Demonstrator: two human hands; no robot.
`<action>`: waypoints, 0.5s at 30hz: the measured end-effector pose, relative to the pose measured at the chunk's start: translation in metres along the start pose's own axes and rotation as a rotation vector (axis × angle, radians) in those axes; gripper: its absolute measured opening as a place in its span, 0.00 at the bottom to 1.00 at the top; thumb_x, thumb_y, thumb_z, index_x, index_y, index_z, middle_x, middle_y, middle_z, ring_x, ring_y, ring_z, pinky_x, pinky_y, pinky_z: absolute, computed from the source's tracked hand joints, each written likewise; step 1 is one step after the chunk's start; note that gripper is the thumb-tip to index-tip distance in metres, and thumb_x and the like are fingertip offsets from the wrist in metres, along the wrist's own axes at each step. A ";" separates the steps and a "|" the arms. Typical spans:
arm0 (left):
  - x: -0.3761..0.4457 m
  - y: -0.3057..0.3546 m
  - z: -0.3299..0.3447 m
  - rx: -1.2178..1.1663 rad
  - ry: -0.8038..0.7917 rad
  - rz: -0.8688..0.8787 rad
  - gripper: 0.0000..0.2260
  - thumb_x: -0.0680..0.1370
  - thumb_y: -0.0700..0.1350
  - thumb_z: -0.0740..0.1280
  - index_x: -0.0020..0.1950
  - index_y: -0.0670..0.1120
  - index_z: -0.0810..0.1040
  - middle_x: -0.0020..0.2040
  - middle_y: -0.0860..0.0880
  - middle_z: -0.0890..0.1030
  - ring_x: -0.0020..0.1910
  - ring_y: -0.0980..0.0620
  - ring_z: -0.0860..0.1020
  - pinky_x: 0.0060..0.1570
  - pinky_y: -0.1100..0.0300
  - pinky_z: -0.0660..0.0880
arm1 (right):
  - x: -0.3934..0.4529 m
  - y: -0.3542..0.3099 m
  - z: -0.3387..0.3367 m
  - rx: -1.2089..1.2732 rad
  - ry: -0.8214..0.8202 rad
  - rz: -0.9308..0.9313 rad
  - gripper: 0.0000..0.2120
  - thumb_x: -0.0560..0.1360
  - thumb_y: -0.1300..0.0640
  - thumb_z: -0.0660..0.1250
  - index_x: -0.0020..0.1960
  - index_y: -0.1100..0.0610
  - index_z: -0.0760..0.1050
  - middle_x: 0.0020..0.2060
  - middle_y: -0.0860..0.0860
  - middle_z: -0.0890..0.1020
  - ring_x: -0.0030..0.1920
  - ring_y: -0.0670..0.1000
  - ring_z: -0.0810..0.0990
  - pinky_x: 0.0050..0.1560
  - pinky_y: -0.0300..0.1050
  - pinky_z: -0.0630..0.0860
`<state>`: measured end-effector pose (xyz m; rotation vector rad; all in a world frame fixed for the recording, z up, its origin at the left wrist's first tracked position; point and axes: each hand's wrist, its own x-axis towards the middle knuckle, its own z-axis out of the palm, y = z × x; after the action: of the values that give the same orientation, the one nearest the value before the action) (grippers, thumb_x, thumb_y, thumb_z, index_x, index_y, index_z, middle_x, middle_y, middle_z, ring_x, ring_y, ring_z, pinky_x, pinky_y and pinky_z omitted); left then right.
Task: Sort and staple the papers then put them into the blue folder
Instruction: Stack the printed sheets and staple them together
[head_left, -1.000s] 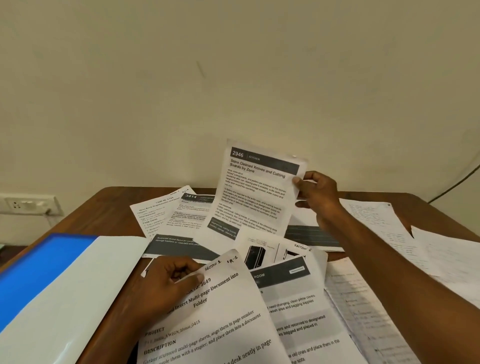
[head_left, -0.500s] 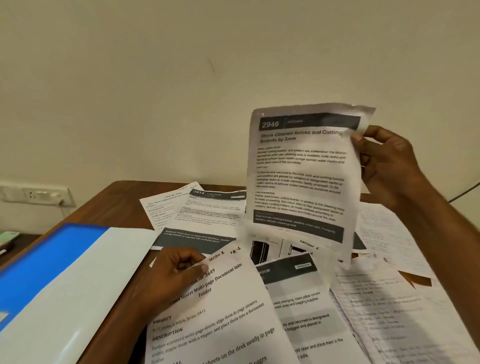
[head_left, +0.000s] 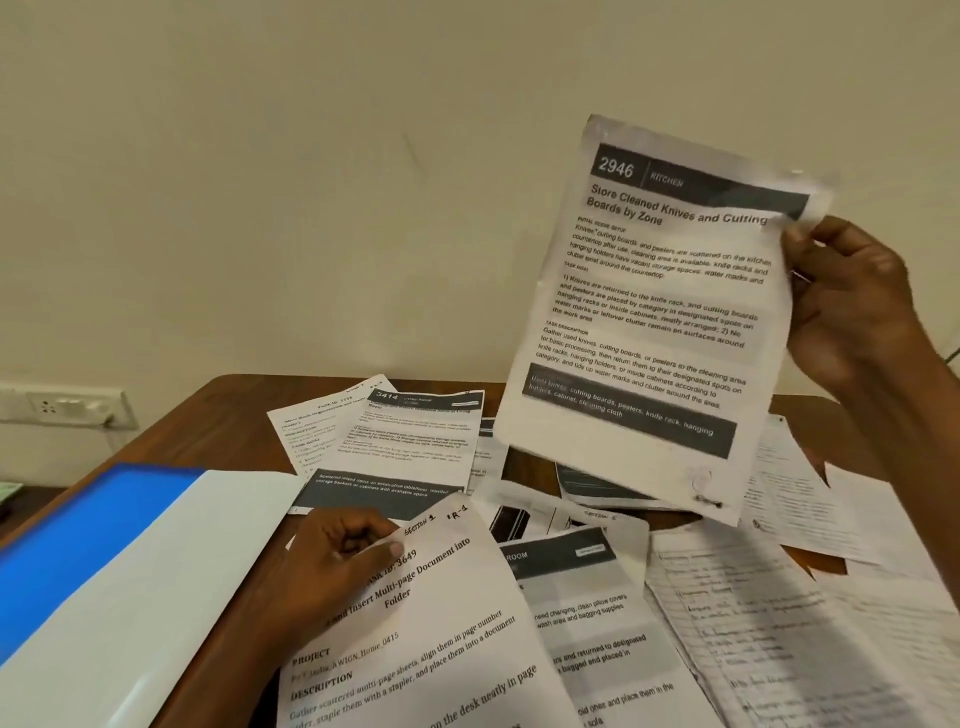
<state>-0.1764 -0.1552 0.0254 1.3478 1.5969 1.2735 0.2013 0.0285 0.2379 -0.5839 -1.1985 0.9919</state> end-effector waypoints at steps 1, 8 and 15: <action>0.000 -0.001 0.000 -0.005 -0.005 0.001 0.05 0.79 0.39 0.74 0.44 0.42 0.87 0.40 0.43 0.88 0.32 0.50 0.85 0.31 0.64 0.76 | -0.003 0.005 -0.001 -0.044 -0.001 0.028 0.07 0.72 0.56 0.78 0.47 0.50 0.81 0.45 0.51 0.86 0.43 0.52 0.82 0.47 0.52 0.79; 0.002 -0.009 -0.003 -0.051 -0.022 0.009 0.07 0.79 0.38 0.73 0.44 0.47 0.88 0.45 0.42 0.89 0.43 0.38 0.87 0.46 0.49 0.82 | -0.032 0.081 -0.011 -0.289 -0.031 0.263 0.08 0.80 0.65 0.69 0.45 0.54 0.80 0.35 0.49 0.87 0.33 0.48 0.85 0.38 0.41 0.84; 0.002 -0.013 0.000 -0.087 -0.027 0.003 0.07 0.80 0.38 0.73 0.44 0.47 0.88 0.46 0.41 0.88 0.41 0.37 0.87 0.39 0.52 0.82 | -0.067 0.137 -0.020 -0.329 -0.118 0.491 0.04 0.81 0.64 0.68 0.49 0.58 0.80 0.42 0.57 0.87 0.38 0.53 0.86 0.40 0.46 0.85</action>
<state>-0.1808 -0.1526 0.0133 1.3088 1.5046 1.3052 0.1740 0.0378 0.0873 -1.1308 -1.3669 1.2601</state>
